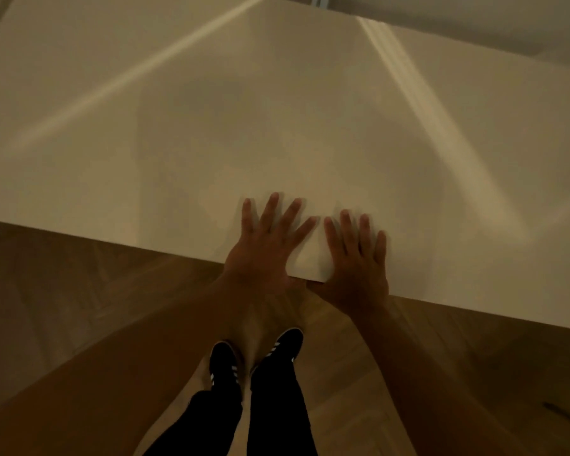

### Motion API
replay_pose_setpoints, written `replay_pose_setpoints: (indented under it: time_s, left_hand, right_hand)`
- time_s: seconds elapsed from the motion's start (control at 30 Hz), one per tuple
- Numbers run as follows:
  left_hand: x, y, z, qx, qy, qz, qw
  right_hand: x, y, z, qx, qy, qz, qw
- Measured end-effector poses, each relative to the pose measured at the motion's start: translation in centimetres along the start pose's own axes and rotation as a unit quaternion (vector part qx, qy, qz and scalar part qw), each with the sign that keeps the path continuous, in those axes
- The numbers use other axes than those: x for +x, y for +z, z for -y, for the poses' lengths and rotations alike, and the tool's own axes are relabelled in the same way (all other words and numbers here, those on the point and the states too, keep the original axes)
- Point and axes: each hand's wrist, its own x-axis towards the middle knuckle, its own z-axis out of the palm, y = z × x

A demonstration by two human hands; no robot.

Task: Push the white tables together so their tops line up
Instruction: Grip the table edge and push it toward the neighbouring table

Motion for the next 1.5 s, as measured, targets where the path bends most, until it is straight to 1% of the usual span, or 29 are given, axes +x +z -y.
replay_pose_setpoints:
  time_s: [0.17,0.27,0.37,0.5,0.6,0.7,0.87,1.07,1.17,1.37,1.5]
  left_hand:
    - [0.1,0.7,0.2,0.016,0.013,-0.017,1.000]
    - [0.5,1.6,0.8,0.020,0.031,-0.037,0.999]
    - [0.2,1.9,1.1,0.019,0.050,-0.046,0.997]
    - [0.1,1.6,0.7,0.022,0.043,-0.045,0.998]
    - [0.0,1.5,0.5,0.030,0.029,-0.053,0.998]
    - [0.2,1.8,0.6,0.035,0.025,-0.075,0.996]
    - [0.4,2.1,0.2,0.035,0.017,-0.091,0.995]
    - [2.1,1.9,-0.8,0.014,0.011,-0.095,0.995]
    - [3.1,1.7,-1.4,0.009,0.003,-0.093,0.996]
    - [3.4,1.4,-1.7,0.014,-0.006,-0.087,0.996]
    - [3.3,1.4,-1.8,0.018,0.002,-0.089,0.996]
  right_hand:
    - [-0.1,0.1,0.0,-0.013,-0.007,-0.014,1.000]
    - [0.1,0.8,-0.2,-0.012,-0.022,-0.048,0.999]
    - [0.1,1.5,-0.6,-0.016,-0.038,-0.060,0.997]
    - [0.1,1.6,-1.0,-0.042,-0.048,-0.071,0.995]
    - [-0.2,1.9,-3.0,-0.058,-0.071,-0.079,0.993]
    - [-0.6,2.4,-4.8,-0.083,-0.092,-0.108,0.986]
    - [-0.3,3.2,-5.6,-0.099,-0.125,-0.164,0.974]
    - [1.2,2.9,-8.1,-0.104,-0.129,-0.149,0.975]
    - [1.9,2.7,-9.2,-0.101,-0.129,-0.161,0.973]
    - [1.7,2.6,-9.1,-0.075,-0.125,-0.176,0.973]
    - [1.8,2.7,-9.1,-0.063,-0.122,-0.183,0.973]
